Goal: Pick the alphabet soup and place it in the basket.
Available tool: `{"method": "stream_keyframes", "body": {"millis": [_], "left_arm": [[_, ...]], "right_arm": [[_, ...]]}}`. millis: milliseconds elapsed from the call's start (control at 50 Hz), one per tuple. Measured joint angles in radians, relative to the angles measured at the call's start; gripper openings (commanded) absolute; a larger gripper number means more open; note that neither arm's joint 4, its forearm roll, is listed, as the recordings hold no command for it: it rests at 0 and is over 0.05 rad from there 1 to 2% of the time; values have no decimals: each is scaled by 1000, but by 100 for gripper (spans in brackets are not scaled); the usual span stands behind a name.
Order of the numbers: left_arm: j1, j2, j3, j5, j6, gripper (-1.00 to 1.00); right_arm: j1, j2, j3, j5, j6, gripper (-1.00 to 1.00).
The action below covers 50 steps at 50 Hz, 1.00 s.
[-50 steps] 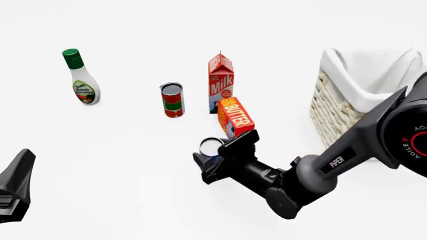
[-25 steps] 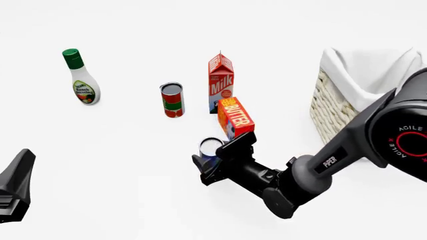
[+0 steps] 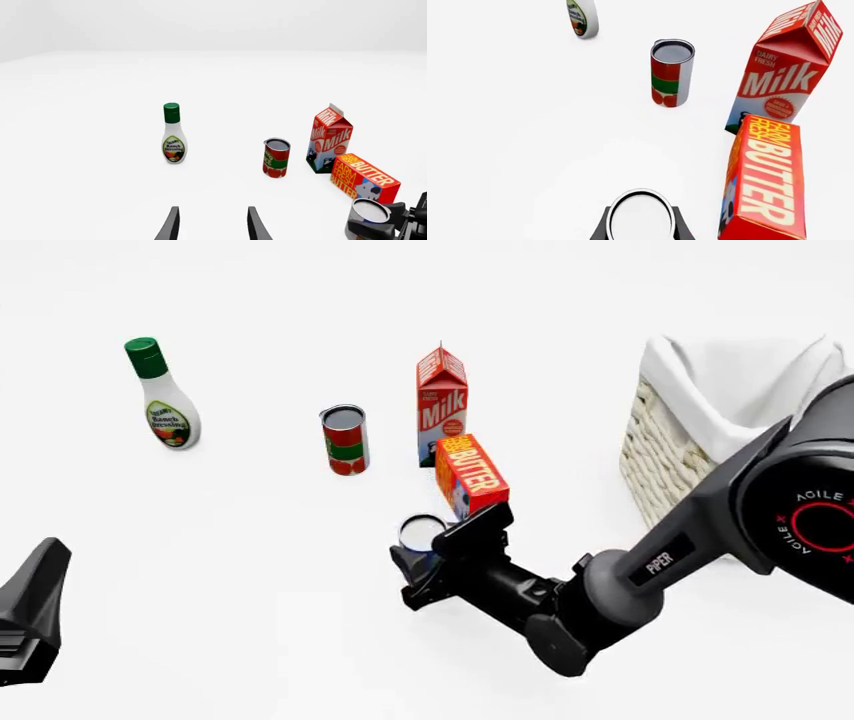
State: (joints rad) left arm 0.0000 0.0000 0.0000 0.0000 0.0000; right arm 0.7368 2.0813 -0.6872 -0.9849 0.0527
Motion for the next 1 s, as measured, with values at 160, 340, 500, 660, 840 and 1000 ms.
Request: {"method": "stream_keyframes", "body": {"millis": [160, 340, 500, 660, 840, 1000], "left_arm": [[0, 0, 0, 0, 0, 100], [0, 0, 0, 0, 0, 100], [0, 0, 0, 0, 0, 100], [0, 0, 0, 0, 0, 100], [0, 0, 0, 0, 0, 100], [0, 0, 0, 0, 0, 100]], "right_arm": [[8, -22, 22, -4, 1, -100], [13, -105, 70, -6, -1, -100], [13, -226, 120, 13, -5, -100], [7, -397, 173, 65, -13, -100], [-14, -639, 211, 173, -34, -100], [-55, -848, 218, 296, -56, -100]]}}
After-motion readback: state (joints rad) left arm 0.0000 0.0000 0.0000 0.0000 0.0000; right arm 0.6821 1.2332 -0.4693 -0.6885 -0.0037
